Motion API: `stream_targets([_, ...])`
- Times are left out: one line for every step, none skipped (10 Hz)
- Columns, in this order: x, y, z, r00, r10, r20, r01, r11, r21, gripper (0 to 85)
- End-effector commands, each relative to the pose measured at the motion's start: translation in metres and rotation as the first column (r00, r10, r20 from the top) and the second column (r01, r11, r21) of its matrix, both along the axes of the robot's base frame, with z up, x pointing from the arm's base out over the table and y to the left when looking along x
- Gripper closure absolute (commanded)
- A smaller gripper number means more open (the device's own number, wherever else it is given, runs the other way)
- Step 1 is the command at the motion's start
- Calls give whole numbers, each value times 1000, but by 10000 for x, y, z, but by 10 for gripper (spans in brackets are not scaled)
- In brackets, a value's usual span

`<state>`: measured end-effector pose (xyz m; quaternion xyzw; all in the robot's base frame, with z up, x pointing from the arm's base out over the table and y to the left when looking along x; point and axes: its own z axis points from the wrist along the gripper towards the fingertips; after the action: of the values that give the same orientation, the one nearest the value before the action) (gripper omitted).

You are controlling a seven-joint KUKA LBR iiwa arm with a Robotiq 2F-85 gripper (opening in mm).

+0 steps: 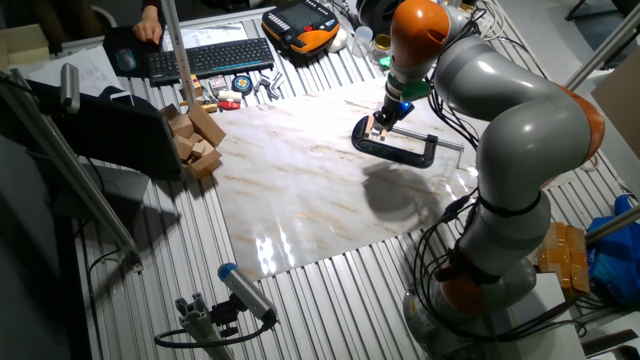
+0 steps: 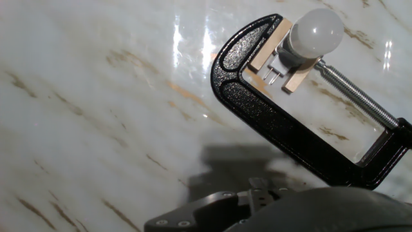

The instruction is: Take out the light bulb by rotating it

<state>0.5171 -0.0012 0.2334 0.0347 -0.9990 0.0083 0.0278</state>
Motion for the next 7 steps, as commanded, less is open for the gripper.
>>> stream_targets([20,-16,-16,1000,0,0,0,1000,3,850])
stream_targets([46,-30,-44,1000,0,2,0,1000,5,850])
stream_targets([70,-39,-81,1000,0,8,0,1000,6,850])
stream_targets([91,-46,-121,1000,-5,14,5,1000,6,850])
stream_targets([127,-69,-161,1000,-9,20,9,1000,6,850])
stream_targets([179,-105,-195,1000,-8,22,8,1000,9,850])
stream_targets([237,-154,-229,1000,-3,23,3,1000,14,850])
